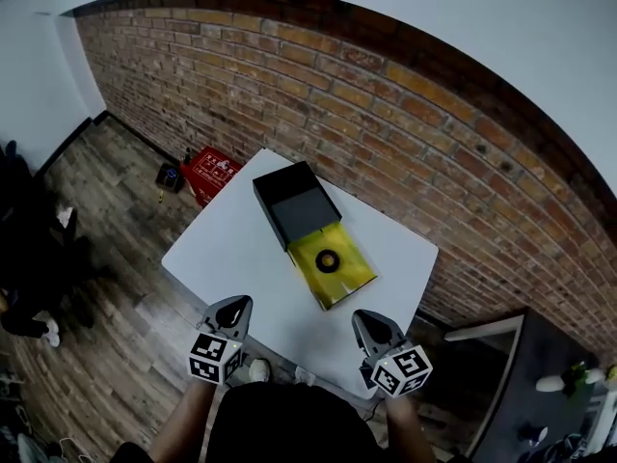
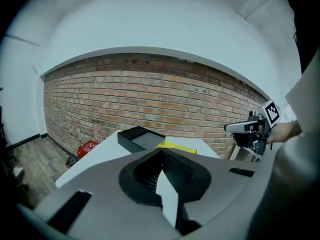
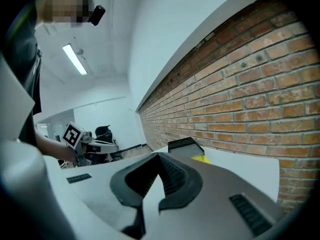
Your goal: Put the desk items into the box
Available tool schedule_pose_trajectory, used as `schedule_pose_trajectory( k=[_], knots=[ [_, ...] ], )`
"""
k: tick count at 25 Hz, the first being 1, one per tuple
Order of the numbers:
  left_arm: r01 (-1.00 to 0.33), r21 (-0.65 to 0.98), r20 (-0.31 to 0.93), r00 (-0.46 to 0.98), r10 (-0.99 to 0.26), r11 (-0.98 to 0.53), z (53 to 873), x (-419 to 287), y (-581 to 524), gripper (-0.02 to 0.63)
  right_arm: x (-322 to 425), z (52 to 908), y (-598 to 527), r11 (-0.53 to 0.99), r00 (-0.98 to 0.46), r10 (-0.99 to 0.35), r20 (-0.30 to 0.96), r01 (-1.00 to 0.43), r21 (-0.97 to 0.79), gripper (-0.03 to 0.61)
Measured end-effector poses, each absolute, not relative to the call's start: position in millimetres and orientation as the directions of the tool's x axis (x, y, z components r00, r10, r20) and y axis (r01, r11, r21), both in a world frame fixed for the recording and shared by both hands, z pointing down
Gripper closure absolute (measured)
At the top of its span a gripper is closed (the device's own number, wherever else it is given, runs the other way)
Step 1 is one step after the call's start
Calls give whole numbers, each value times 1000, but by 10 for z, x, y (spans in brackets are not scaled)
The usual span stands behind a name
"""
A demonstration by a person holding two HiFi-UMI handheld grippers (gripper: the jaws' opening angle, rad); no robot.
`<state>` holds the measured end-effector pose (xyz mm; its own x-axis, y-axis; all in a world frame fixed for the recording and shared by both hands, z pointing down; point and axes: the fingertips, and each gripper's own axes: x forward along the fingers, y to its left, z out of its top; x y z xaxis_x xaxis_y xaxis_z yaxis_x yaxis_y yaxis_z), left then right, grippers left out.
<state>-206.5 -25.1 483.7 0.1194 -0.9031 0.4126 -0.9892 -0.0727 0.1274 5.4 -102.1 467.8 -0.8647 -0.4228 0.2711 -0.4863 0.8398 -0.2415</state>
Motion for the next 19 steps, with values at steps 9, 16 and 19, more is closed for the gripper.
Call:
schedule_pose_trajectory(
  k=[9,16,19],
  knots=[
    [-979,164,383,179,-906,-123,4793,-2002,-425,600,138,4669,-1080,796,-829,-491,268,-552,-250,557],
    [-980,149,388,180,-904,-131,4808,-2036,-474,601,132,4697,-1100,783,-821,-505,267,-566,-258,557],
    [-981,148,384,177,-906,-129,4807,-2087,-494,601,124,4714,-1111,777,-816,-511,270,-572,-261,557]
  ],
)
